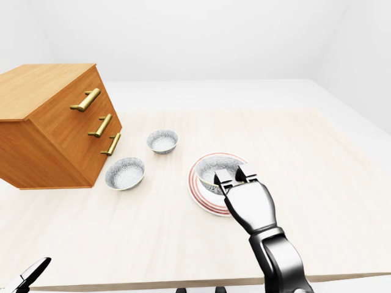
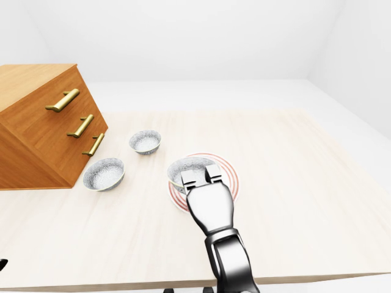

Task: Put the bowl at the front on the plate.

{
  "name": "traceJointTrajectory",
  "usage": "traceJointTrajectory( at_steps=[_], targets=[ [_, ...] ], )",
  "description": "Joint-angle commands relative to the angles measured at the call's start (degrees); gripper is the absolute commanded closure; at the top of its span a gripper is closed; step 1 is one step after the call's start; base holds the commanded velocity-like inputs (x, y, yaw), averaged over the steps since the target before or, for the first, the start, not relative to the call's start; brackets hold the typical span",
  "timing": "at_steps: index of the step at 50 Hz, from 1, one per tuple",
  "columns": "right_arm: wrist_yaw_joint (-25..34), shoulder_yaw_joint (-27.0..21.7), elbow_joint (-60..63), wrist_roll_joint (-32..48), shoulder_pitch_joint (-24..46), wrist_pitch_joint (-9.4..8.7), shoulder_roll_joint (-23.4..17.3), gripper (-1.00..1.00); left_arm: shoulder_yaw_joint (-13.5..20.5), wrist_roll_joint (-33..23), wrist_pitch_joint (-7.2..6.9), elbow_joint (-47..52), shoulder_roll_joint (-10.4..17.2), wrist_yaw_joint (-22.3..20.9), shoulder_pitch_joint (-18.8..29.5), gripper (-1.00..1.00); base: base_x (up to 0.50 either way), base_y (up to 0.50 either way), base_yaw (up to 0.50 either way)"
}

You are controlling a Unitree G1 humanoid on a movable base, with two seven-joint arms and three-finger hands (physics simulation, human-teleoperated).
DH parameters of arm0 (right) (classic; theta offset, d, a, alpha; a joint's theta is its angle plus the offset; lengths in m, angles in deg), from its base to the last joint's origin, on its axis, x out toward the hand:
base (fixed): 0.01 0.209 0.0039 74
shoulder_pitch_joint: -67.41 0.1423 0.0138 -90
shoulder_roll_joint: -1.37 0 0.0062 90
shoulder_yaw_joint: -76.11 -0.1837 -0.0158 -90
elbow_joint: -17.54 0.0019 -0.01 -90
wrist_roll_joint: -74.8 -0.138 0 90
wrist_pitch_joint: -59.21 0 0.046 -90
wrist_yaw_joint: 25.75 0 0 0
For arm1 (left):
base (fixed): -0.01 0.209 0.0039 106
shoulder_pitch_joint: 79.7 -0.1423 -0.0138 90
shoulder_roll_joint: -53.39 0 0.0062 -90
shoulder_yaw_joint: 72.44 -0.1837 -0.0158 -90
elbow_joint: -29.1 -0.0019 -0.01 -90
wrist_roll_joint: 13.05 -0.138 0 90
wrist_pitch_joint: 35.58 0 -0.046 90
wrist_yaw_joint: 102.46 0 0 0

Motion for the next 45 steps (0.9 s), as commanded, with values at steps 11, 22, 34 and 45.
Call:
traceJointTrajectory(
  at_steps=[11, 22, 34, 45],
  targets=[
    [-15.15, -6.41, -10.47, -0.78, 3.79, 0.00, 0.02, 1.00, -0.90, -0.29, 0.00, -1.38, 0.04, 0.30, 0.01, -1.00, 0.00, 0.00, 0.00],
    [-18.76, -6.92, -10.89, 2.26, 3.78, 0.00, 0.33, 1.00, -1.13, -0.42, 0.00, -1.57, -0.06, 0.22, -0.25, -1.00, 0.00, 0.00, 0.00],
    [-23.47, -7.33, -14.78, 2.89, 4.31, 0.00, 0.14, 1.00, -1.05, -0.58, 0.00, -1.53, -0.14, 0.11, -0.20, -1.00, 0.00, 0.00, 0.00],
    [-22.35, -5.73, -16.10, -0.34, 3.80, 0.00, 0.07, 1.00, -0.61, -0.21, 0.00, -1.02, -0.17, -0.03, -0.21, -1.00, 0.00, 0.00, 0.00]
  ],
)
